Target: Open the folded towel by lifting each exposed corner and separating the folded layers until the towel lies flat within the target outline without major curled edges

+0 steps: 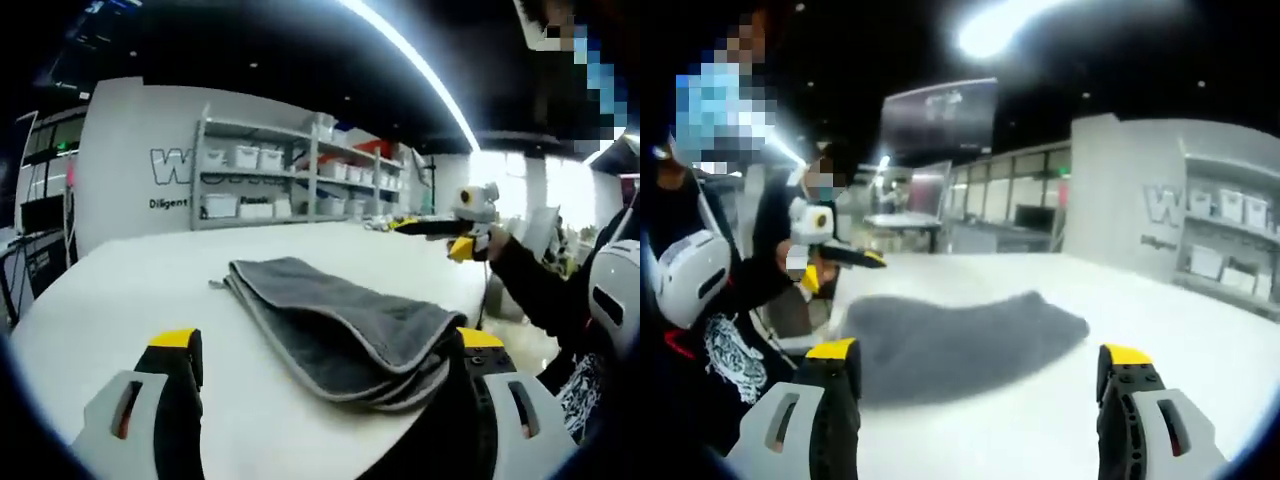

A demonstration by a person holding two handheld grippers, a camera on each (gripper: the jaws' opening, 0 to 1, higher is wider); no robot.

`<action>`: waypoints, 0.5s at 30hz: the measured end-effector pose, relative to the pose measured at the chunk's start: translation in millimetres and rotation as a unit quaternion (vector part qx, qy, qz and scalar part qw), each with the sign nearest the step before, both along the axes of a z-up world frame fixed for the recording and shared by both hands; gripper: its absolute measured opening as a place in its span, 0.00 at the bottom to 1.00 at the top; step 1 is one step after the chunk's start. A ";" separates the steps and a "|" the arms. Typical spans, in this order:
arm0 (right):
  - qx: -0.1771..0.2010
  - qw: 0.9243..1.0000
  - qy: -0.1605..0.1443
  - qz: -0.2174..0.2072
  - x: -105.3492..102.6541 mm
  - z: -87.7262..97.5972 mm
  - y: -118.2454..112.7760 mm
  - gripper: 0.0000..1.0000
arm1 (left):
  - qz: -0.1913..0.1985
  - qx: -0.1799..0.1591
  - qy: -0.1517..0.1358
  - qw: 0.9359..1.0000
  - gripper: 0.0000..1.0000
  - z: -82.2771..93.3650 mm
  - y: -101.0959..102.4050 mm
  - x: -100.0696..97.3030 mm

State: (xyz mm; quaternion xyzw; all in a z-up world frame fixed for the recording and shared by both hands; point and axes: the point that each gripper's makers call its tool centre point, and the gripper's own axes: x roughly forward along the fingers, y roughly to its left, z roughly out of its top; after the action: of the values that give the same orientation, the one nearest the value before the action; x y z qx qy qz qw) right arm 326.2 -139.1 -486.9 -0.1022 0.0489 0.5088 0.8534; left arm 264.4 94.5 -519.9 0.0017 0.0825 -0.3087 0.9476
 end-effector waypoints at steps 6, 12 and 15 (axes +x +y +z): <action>-0.023 1.000 -0.010 -0.008 12.4 34.2 -5.5 1.00 | 0.020 0.050 0.004 0.999 1.00 4.6 11.0 6.8; -0.049 0.998 -0.025 0.004 27.1 52.0 -3.3 1.00 | 0.028 0.031 0.015 0.999 1.00 13.7 13.1 13.0; -0.066 0.997 -0.032 0.013 34.5 57.8 -0.6 1.00 | 0.030 0.020 0.020 0.999 1.00 16.6 12.2 14.3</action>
State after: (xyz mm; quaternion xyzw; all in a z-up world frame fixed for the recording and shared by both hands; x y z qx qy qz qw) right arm 360.8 -139.7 -429.1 -0.1748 0.0538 0.5124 0.8391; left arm 278.7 106.7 -503.3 0.0125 0.1074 -0.2781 0.9545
